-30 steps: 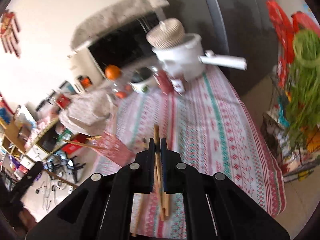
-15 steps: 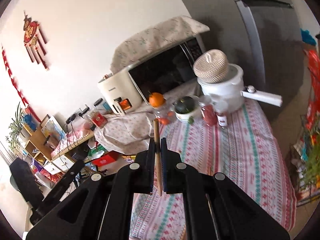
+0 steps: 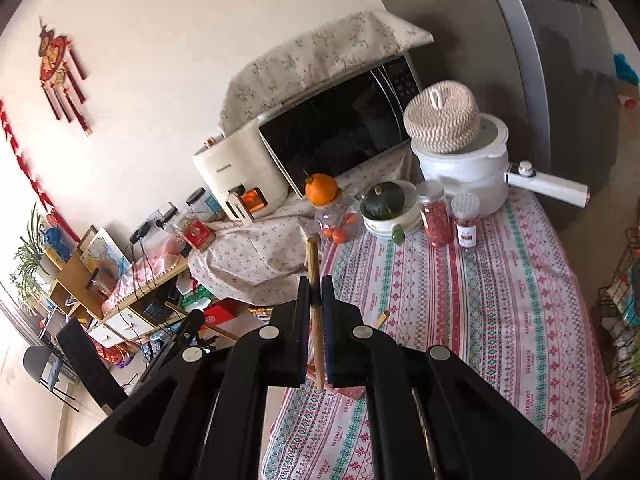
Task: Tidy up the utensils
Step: 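Insert both held chopsticks into the pink holder and open both tools, then withdraw both open tools from the pink holder toward the chopstick pile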
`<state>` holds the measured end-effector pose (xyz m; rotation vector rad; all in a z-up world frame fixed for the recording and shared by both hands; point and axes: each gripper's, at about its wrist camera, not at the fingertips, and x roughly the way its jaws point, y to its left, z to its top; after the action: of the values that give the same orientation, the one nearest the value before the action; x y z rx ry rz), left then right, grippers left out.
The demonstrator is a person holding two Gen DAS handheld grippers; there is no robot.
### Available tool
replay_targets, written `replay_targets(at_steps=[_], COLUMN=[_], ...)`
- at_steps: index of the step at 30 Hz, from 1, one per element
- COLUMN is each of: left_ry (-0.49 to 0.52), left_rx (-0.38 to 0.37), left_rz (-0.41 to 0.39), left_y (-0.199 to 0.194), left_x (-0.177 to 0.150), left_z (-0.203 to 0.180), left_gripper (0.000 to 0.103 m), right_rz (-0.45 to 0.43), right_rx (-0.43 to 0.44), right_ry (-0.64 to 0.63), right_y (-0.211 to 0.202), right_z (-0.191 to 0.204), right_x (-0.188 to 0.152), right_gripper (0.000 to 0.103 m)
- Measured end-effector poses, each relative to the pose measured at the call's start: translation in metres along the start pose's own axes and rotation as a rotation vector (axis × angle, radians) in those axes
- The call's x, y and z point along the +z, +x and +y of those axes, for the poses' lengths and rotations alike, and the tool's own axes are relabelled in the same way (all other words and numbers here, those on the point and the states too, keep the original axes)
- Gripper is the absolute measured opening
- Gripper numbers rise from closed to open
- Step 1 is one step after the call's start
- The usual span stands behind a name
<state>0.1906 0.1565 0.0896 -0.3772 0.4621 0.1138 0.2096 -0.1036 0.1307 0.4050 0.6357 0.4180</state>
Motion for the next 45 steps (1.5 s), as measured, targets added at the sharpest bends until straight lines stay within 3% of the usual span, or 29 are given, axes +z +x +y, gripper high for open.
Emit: replay_targets(at_steps=[5, 15, 28, 32, 45], left_ry=[-0.045, -0.046, -0.008, -0.008, 0.014], left_rx=[-0.009, -0.007, -0.027, -0.025, -0.022], left_rz=[0.023, -0.056, -0.013, 0.022, 0.080], left_y=[0.012, -0.032, -0.041, -0.032, -0.021], left_x=[-0.012, -0.019, -0.045, -0.048, -0.062], left_z=[0.014, 0.030, 0.032, 0.031, 0.017], left_gripper=[0.012, 0.015, 0.015, 0.017, 0.026], right_rz=[0.017, 0.019, 0.037, 0.078, 0.073], right_rx=[-0.020, -0.050, -0.114, -0.087, -0.143], right_ry=[0.027, 0.036, 0.072, 0.097, 0.006], right_y=[0.020, 0.042, 0.094, 0.116, 0.099], right_z=[-0.008, -0.006, -0.007, -0.010, -0.017], right_x=[-0.001, -0.001, -0.002, -0.007, -0.033], right_gripper=[0.006, 0.006, 0.006, 0.009, 0.011])
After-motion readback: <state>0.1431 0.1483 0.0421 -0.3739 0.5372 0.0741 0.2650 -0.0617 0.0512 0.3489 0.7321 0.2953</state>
